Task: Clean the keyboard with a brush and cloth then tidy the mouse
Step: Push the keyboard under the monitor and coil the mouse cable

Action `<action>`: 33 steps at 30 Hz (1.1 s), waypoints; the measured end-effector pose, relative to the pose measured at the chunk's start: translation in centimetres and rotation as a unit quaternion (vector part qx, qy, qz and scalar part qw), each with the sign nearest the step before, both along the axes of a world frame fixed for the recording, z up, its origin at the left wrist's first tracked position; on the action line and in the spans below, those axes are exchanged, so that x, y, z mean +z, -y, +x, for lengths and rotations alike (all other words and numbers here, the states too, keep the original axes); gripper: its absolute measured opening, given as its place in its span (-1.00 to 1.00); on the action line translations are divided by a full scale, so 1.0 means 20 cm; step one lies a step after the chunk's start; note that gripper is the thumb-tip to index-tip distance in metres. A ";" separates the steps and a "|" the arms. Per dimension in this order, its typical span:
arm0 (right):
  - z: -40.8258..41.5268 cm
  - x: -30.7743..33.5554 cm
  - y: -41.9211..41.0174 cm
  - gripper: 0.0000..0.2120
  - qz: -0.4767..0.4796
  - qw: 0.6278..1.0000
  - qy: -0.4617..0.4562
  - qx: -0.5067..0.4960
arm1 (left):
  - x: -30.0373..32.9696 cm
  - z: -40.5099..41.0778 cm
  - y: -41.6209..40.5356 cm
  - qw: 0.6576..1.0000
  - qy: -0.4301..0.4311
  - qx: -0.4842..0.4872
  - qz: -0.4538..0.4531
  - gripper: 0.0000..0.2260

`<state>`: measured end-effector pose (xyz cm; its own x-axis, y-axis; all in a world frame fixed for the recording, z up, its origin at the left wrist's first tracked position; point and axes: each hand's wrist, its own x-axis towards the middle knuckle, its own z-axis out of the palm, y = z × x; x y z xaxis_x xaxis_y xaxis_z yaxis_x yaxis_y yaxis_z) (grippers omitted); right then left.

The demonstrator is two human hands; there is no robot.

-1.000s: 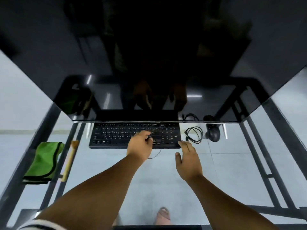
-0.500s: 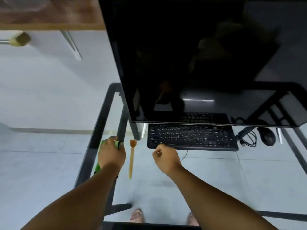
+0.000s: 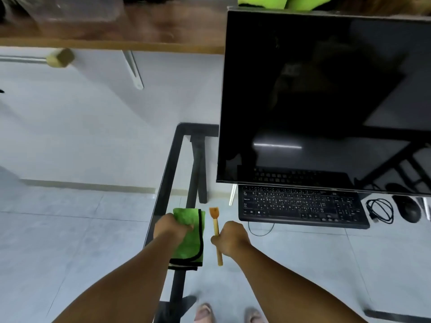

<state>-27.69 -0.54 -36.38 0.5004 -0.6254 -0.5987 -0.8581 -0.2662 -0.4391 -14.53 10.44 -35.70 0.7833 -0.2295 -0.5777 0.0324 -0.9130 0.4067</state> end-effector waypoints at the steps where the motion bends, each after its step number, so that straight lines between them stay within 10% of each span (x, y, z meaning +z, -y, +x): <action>1: 0.00 0.00 0.00 -0.81 0.003 1.000 0.013 -0.007 | 0.00 0.01 0.01 1.000 0.004 -0.007 -0.019 -0.62; 15: -0.03 0.45 0.22 -0.81 -0.065 0.925 0.366 -0.075 | 0.46 0.00 0.12 0.934 0.072 0.065 -0.344 -0.76; 33: 0.22 1.64 0.41 -0.77 -0.219 0.781 0.585 -0.030 | 1.72 0.13 0.24 0.766 0.148 0.012 -0.626 -0.77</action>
